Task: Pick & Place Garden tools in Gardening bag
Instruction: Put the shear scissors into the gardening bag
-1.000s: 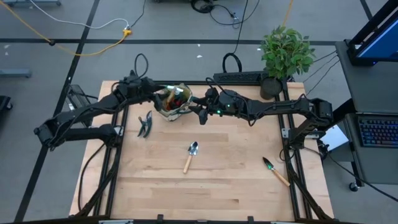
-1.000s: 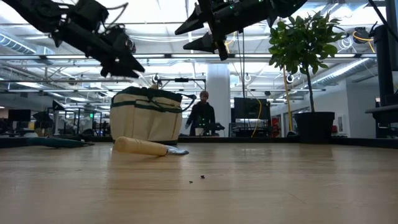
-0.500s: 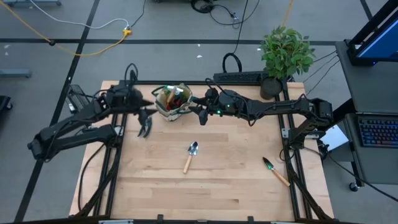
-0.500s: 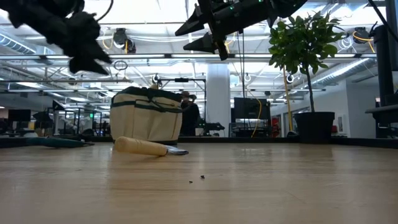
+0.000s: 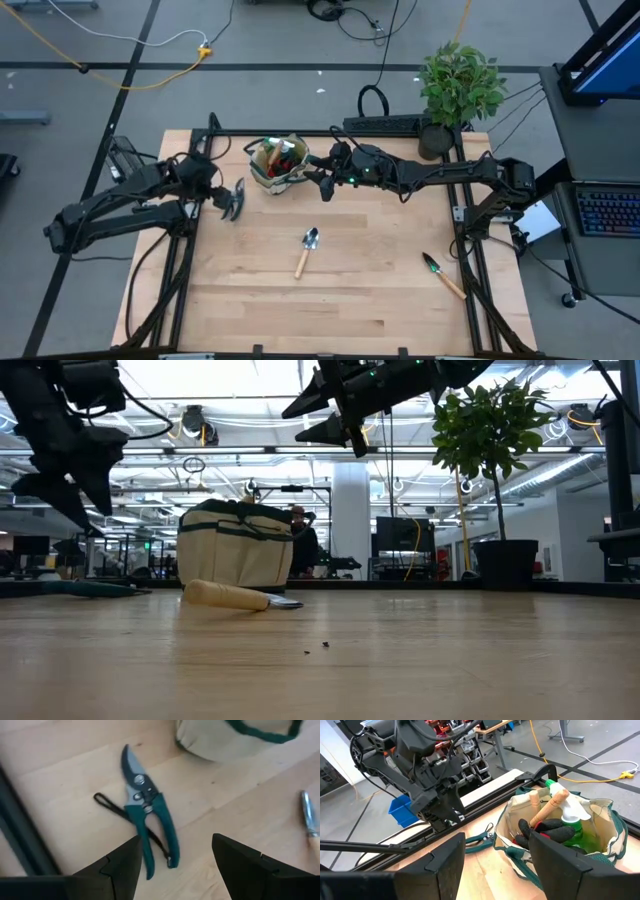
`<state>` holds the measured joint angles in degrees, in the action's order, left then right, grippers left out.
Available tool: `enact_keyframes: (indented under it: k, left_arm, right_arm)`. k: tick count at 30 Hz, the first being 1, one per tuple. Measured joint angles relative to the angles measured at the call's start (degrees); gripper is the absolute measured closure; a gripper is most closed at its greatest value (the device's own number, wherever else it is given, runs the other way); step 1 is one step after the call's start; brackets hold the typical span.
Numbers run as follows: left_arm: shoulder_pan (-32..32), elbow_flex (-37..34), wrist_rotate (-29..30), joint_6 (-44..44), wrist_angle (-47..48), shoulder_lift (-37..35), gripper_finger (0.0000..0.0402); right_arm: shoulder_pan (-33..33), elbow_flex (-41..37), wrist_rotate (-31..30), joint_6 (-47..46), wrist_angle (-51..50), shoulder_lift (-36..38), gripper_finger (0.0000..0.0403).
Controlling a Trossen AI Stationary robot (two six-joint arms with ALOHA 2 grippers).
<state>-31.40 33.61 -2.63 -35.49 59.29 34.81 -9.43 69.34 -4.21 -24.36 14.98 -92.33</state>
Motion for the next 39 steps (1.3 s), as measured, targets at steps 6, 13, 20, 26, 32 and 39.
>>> enact_keyframes:
  k: [6, 13, 20, 26, 32, 39]
  left_arm:
    - [0.0, 0.0, 2.6, -1.1, 1.3, 4.0, 0.0158]
    - [0.0, 0.0, 2.8, -1.1, 1.4, 13.4, 0.0158]
    - [0.0, 0.0, 2.7, -1.0, 1.2, 22.5, 0.0158]
    - [0.0, 0.0, 1.2, -0.6, 0.5, 27.8, 0.0158]
    - [0.2, -1.2, 2.8, 0.7, -2.8, 30.5, 0.0158]
    - [1.2, -7.5, 1.6, -1.3, -11.1, 30.9, 0.0158]
  right_arm:
    - [0.0, 0.0, 0.0, 0.0, 0.0, 0.0, 0.0188]
    - [0.0, 0.0, 0.0, 0.0, 0.1, 0.0, 0.0188]
    - [0.0, 0.0, 0.0, 0.0, 0.1, 0.0, 0.0188]
    - [0.0, 0.0, 0.0, 0.0, 0.1, 0.0, 0.0188]
    - [0.0, 0.0, 0.0, 0.0, 0.2, 0.0, 0.0188]
    - [0.0, 0.0, 0.0, 0.0, 0.1, 0.0, 0.0188]
